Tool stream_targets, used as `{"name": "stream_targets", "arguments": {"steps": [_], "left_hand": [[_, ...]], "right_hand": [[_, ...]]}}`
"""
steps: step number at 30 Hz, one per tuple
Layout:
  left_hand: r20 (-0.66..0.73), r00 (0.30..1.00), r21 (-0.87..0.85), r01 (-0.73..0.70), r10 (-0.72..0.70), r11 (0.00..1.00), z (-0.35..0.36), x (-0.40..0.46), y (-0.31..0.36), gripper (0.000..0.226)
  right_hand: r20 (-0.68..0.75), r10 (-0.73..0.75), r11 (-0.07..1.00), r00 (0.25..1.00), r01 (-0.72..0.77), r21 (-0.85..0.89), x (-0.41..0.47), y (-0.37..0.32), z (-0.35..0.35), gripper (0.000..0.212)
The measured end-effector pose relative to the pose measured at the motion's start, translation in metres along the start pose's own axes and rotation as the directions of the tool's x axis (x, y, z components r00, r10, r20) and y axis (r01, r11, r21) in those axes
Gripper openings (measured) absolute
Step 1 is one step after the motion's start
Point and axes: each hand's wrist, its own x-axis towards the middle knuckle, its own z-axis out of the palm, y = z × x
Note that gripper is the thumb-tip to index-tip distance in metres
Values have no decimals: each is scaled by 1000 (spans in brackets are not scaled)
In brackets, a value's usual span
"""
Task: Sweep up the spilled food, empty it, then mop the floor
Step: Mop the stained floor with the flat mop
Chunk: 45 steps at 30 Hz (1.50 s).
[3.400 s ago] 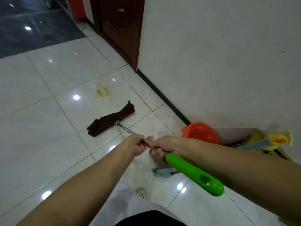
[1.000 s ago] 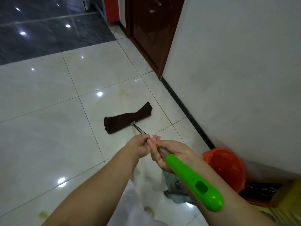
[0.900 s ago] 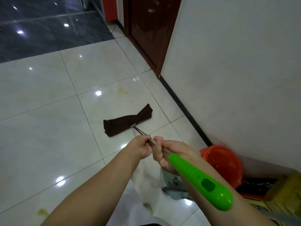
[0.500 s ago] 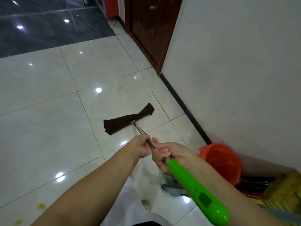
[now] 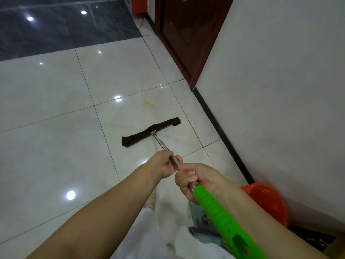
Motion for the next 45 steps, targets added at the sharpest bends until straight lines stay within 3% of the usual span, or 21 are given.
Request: {"name": "stream_targets", "arguments": {"steps": [9,18,29,37,45], "left_hand": [[-19,1000,66,-10,11,998,28,32,128,15],[-69,997,191,-22,36,981,54,50,200,23],[-28,994,242,-100,110,965,68,9,186,39],[78,986,287,-163,146,944,77,-20,180,42],[108,991,252,-109,84,962,78,-18,165,25]], "right_hand": [[38,-11,998,999,9,59,48,-64,105,26],[5,-57,997,998,57,57,76,-102,164,27],[-13,-15,999,1000,14,-47,25,-102,165,20],[83,13,999,996,-11,-31,-15,-96,170,23],[142,45,999,989,-41,-35,-27,-100,156,36]]}}
